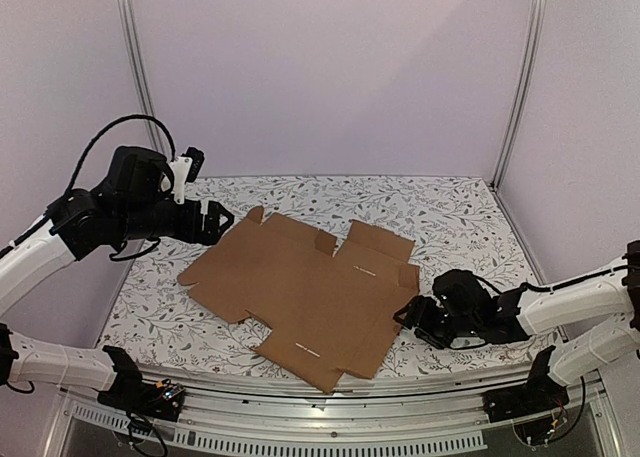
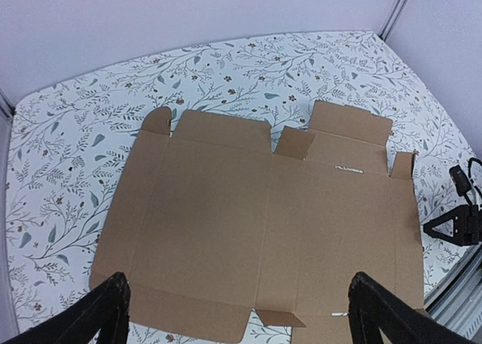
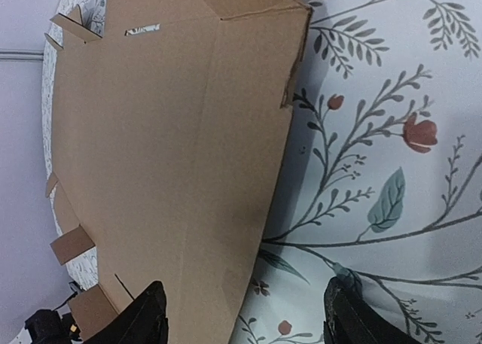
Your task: Fold the paper box
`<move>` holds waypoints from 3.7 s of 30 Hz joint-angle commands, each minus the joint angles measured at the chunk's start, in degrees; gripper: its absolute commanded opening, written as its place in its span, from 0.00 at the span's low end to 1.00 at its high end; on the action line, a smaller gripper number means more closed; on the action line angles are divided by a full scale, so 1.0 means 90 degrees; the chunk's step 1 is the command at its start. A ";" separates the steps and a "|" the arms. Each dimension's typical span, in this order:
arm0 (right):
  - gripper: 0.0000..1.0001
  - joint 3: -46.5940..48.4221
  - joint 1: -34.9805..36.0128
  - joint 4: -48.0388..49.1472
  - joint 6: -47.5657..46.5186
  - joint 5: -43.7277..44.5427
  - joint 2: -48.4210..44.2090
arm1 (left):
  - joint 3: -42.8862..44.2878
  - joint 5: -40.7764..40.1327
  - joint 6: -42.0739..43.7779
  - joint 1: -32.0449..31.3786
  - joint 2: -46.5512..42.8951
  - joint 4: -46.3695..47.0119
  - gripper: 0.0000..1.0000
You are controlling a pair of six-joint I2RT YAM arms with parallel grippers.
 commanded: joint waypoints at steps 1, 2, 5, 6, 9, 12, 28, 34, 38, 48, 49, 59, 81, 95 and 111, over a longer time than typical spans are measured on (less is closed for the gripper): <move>0.68 -0.0215 0.0218 0.1599 0.0996 0.0201 0.0685 | -0.0040 0.0007 0.0079 -0.0088 -0.0036 0.0001 0.99; 0.67 -0.0264 0.0271 0.1829 0.1091 0.0244 0.0792 | -0.0051 -0.0001 0.0080 -0.0088 -0.0051 -0.0001 1.00; 0.63 -0.0424 0.0403 0.2369 0.1449 0.0377 0.1182 | -0.0074 -0.0013 0.0081 -0.0088 -0.0060 -0.0009 0.99; 0.62 -0.0499 0.0449 0.2571 0.1542 0.0438 0.1270 | -0.0072 -0.0016 0.0085 -0.0088 -0.0057 -0.0013 1.00; 0.59 -0.0715 0.0565 0.3121 0.1857 0.0567 0.1579 | -0.0082 -0.0010 0.0086 -0.0088 -0.0057 -0.0020 1.00; 0.55 -0.0858 0.0660 0.3577 0.2098 0.0689 0.1883 | -0.0073 -0.0007 0.0080 -0.0088 -0.0047 -0.0019 0.99; 0.08 -0.1257 0.0838 0.5910 0.2514 0.0863 0.3420 | -0.0019 -0.0038 0.0052 -0.0088 0.0088 -0.0040 0.99; 0.00 -0.1283 0.0841 0.5920 0.2417 0.0912 0.3369 | -0.0006 -0.0040 0.0041 -0.0088 0.0129 -0.0047 1.00; 0.00 -0.1147 0.0847 0.5458 0.2155 0.0908 0.3042 | 0.0075 -0.0052 0.0045 -0.0088 0.0120 -0.0090 0.99; 0.00 0.0355 0.0840 0.0837 -0.0122 0.1207 0.0373 | 0.0237 -0.0243 0.0178 -0.0088 0.0000 -0.0299 1.00; 0.00 0.0565 0.0846 0.0435 -0.0365 0.1267 0.0182 | 0.0262 -0.0263 0.0182 -0.0088 -0.0014 -0.0319 1.00; 0.00 0.2655 0.0621 -0.2504 -0.3255 0.1056 -0.0458 | 0.0557 -0.0416 0.0408 -0.0088 -0.0138 -0.0487 0.99; 0.00 0.8454 -0.0579 -0.7334 -0.8739 0.2516 0.2502 | 0.0539 -0.0348 0.0407 -0.0088 -0.0195 -0.0636 0.99; 0.00 0.9723 -0.0554 -0.6666 -1.2713 0.2132 0.3614 | -0.0082 -0.0303 -0.0033 -0.0088 -0.0460 -0.0512 0.99; 0.00 0.9063 -0.0235 -0.5755 -1.3972 0.1757 0.3728 | -0.0881 -0.0264 -0.0584 -0.0088 0.0389 0.0903 1.00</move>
